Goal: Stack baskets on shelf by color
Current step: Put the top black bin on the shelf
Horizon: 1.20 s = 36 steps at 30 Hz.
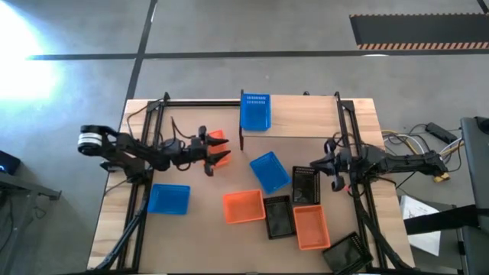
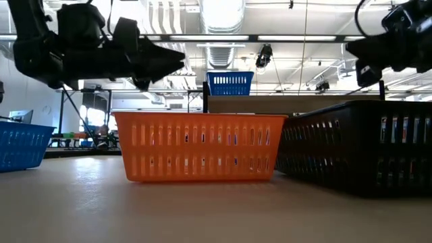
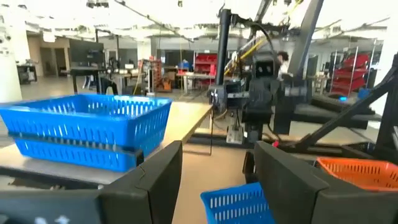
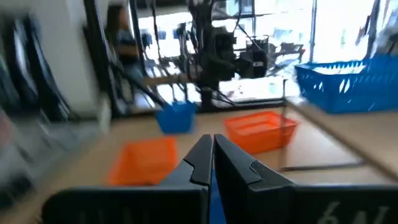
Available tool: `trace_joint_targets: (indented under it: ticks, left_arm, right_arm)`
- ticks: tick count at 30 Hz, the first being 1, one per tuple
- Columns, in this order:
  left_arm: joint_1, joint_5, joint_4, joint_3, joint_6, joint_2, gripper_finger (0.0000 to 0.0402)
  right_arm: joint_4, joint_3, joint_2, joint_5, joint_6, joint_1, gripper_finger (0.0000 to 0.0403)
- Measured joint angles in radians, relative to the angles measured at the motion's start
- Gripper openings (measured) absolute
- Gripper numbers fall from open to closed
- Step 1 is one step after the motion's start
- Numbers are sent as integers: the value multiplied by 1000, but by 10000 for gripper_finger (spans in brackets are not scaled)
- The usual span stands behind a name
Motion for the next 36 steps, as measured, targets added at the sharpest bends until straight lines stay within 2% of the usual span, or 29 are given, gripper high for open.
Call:
trace_joint_targets:
  ticks: [4,9,13,14,16,19,21,24,27,30,33,36]
  left_arm:
    - [0,0,-17,32,0,40,185]
    - [-1,0,-16,89,1,92,185]
    - [-1,1,-17,134,3,135,185]
    - [-1,1,-17,143,3,146,185]
    - [-1,1,-18,161,8,169,185]
    - [2,1,-18,182,15,202,185]
    - [2,1,-18,189,43,217,185]
    - [2,1,-19,190,87,229,185]
    - [2,-1,-19,190,112,232,185]
    - [3,-1,-19,190,117,232,185]
    - [5,-4,-19,194,118,232,185]
    - [8,-5,-19,196,119,232,185]
  right_arm:
    - [110,0,1,15,103,1,9]
    - [301,0,2,-153,155,3,9]
    - [492,0,46,-236,170,42,9]
    - [523,0,69,-235,164,61,9]
    - [521,5,122,-164,156,107,9]
    - [368,59,216,25,152,177,9]
    - [195,128,279,148,167,220,9]
    - [-128,266,380,253,259,260,9]
    - [-440,424,494,277,390,266,10]
    - [-671,568,606,263,474,266,25]
    - [-801,673,713,213,523,266,59]
    - [-831,731,811,167,576,266,104]
